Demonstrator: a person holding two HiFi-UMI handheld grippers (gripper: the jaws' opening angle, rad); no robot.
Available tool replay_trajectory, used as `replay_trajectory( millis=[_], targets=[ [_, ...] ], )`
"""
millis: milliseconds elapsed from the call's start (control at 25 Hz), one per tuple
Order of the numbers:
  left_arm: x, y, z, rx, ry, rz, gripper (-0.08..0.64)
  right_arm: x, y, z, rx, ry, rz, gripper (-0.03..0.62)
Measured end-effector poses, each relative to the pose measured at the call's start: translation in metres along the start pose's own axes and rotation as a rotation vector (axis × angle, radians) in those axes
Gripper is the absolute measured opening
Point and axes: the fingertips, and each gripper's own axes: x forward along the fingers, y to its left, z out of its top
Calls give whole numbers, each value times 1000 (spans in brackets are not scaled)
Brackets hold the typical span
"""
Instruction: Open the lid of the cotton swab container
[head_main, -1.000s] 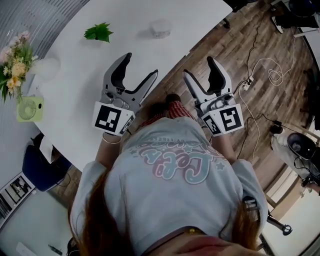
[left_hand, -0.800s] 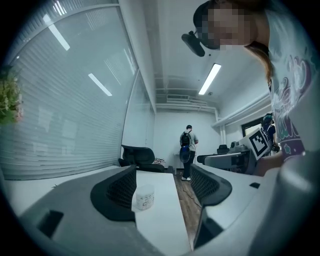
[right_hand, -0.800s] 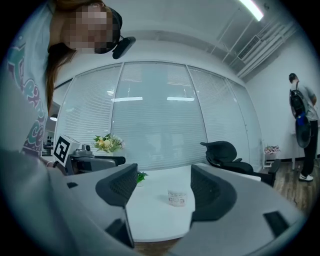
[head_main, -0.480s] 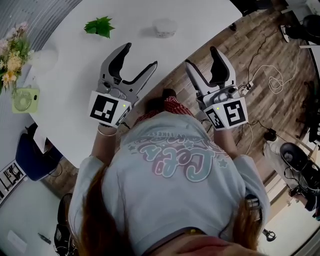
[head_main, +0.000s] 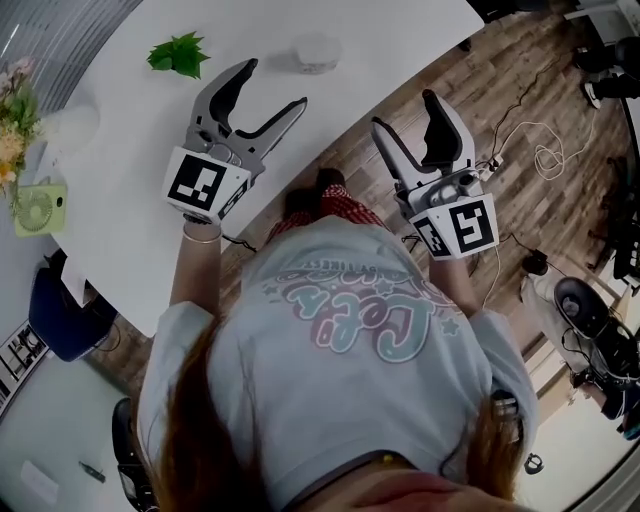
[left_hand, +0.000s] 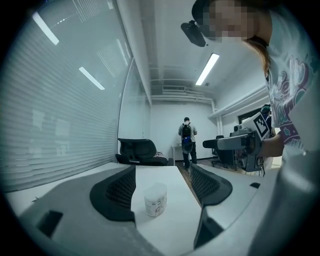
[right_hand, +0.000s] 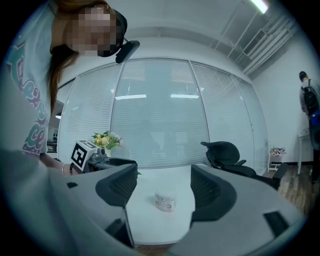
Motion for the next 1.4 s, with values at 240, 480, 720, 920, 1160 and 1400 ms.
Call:
replay_trajectory(
  millis=[240,480,720,920,1160,1400],
  targets=[
    [28,8,-20,25,53,-59,319,0,-25,-1,-4,11,-34,321],
    [51,12,-44,35,115,-128,319,4,-33,-7,4,23,-39,321],
    [70,20,-74,37,182,-164,319,7,-41,-9,6,33,-49,321],
    [84,23,-94,56,230,-204,319,9,-46,-10,6,43,-53,321],
    [100,25,-112,63,281,-243,319,9,-48,-11,3,50,-58,321],
    [110,23,-125,89,322,-276,319,6,-55,-14,2,63,-79,321]
  ],
)
